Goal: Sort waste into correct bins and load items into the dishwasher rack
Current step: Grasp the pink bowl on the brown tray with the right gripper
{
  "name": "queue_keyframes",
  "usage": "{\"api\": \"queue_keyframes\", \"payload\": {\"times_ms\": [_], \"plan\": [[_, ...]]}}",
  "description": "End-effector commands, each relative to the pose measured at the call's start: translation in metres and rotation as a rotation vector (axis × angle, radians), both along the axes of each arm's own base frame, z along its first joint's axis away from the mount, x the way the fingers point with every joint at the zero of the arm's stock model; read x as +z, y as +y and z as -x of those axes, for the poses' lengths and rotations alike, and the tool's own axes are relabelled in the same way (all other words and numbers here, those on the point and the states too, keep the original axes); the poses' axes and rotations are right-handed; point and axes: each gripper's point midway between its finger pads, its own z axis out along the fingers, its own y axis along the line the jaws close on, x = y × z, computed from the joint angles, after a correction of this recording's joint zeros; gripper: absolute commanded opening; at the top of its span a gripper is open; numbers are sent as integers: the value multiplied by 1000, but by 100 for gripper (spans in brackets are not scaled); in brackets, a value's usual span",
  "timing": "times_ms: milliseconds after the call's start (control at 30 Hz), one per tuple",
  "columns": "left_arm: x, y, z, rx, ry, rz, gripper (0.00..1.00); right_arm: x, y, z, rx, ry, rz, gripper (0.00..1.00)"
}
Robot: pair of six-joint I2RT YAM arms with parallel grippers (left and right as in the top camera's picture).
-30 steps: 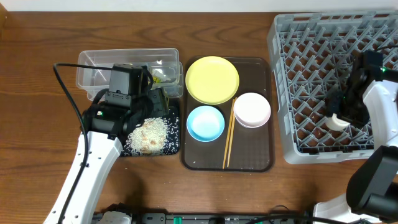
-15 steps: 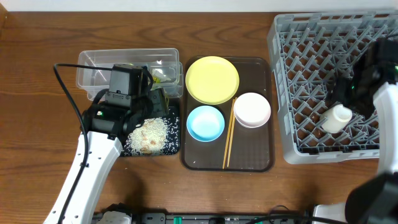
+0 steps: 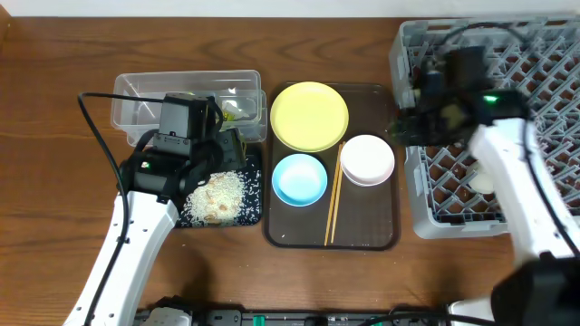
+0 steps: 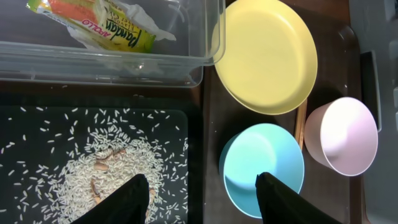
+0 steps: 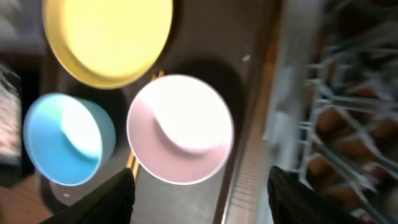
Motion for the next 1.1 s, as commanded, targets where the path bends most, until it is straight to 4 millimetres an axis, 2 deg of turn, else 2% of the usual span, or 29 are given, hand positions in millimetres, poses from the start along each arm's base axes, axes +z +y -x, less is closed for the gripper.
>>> {"api": "queue_keyframes", "payload": {"times_ms": [0, 167, 333, 467, 667, 733, 833, 900, 967, 1067], "plan": [[5, 3, -3, -5, -18, -19, 59, -30, 6, -1, 28, 40, 121, 66], [5, 3, -3, -5, -18, -19, 59, -69, 18, -7, 31, 92, 209, 63], [5, 3, -3, -5, -18, -19, 59, -101, 5, -8, -49, 159, 304, 57], [5, 3, -3, -5, -18, -19, 59, -116, 3, -8, -50, 189, 324, 50], [4, 3, -1, -5, -11, -20, 59, -132, -1, 3, -63, 262, 342, 14], [3, 3, -1, -5, -7, -21, 59, -132, -2, 3, -66, 261, 344, 2], [3, 4, 0, -5, -4, -21, 59, -125, -2, 0, -70, 243, 345, 1], [3, 4, 0, -5, -4, -21, 59, -112, -4, -4, -78, 214, 345, 1], [3, 4, 0, -5, -4, -21, 59, -93, -10, -10, -100, 168, 352, 1], [3, 4, 0, -5, -4, -21, 59, -49, -26, -29, -162, 50, 353, 1]]}}
